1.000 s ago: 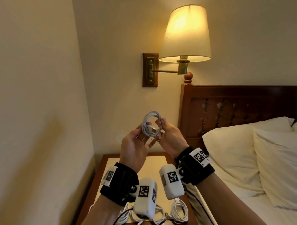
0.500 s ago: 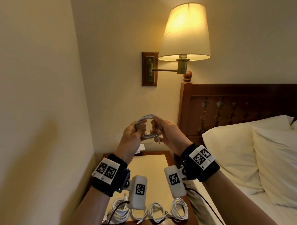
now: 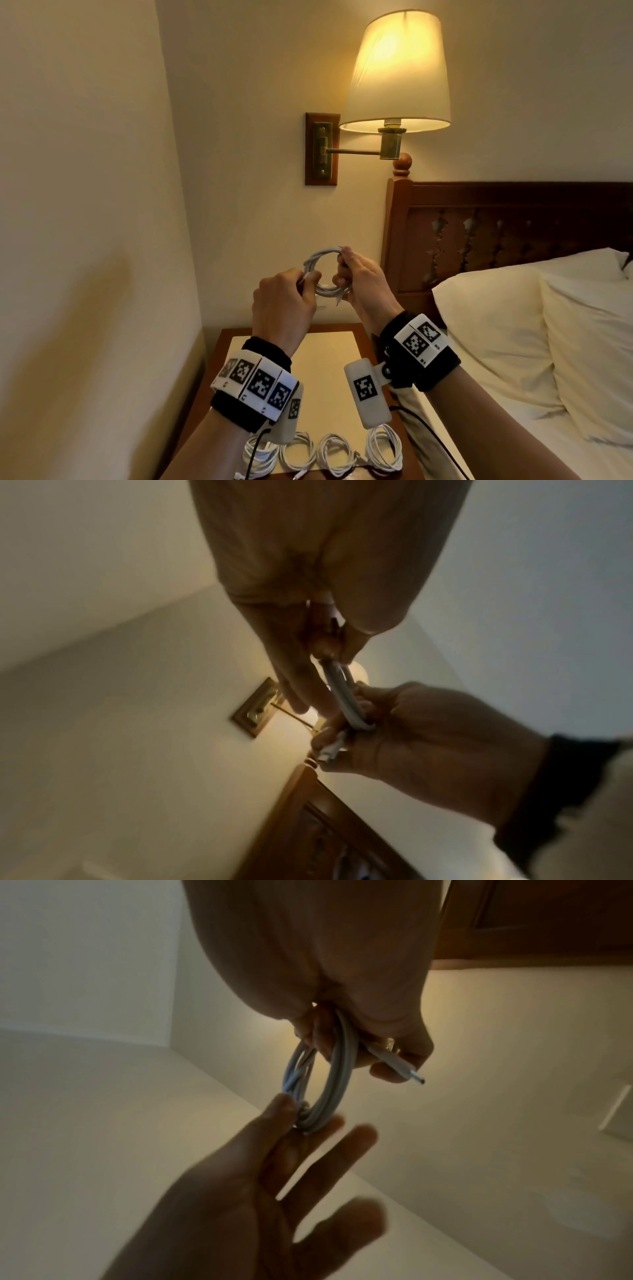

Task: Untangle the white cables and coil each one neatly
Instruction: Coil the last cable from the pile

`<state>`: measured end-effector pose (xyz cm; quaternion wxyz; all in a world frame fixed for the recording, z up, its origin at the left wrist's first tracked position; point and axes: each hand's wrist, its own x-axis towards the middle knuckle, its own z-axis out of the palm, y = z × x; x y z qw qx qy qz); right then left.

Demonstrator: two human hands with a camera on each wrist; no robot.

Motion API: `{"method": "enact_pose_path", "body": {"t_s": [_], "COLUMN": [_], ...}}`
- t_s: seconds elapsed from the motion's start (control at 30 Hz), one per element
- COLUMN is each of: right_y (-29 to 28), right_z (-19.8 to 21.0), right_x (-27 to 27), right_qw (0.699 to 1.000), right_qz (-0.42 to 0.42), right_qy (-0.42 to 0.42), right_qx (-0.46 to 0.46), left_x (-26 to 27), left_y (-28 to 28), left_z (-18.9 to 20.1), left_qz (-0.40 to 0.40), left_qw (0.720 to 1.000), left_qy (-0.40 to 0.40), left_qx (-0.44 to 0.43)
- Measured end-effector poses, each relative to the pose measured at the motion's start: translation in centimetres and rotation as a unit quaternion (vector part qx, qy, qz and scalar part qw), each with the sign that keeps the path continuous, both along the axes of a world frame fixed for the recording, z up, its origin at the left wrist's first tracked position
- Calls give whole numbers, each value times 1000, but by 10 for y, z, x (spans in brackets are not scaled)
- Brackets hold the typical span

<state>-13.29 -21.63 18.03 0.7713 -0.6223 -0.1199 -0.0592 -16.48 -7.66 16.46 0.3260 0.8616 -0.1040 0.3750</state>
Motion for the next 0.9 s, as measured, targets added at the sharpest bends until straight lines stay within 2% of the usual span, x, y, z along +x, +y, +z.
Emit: {"method": "enact_pose_path", "body": {"t_s": [0.07, 0.13, 0.3, 0.53, 0.7, 0.9], "right_y": [-3, -5, -3, -8, -6, -8], "right_z": [3, 5, 3, 10, 2, -6], "right_x": [2, 4, 14, 11, 0, -7], "right_qw": [1000, 1000, 998, 999, 1000, 997], "right_qz": [-1, 1, -30, -25, 20, 41], "right_qy": [10, 20, 18, 5, -12, -40], "right_qx": [-2, -8, -45, -23, -10, -53], "left_x": [-3, -11, -21, -25, -8, -3], "left_y": [-1, -3, -4, -4, 9, 9], "left_z": [-2, -1, -5, -10, -15, -13], "left_qz": [-94, -172, -270, -257, -181, -134], "left_qw": [994, 977, 937, 951, 968, 962], "left_qy": [-3, 28, 83, 35, 99, 203], "left_qx": [-63, -126, -205, -166, -145, -121]}}
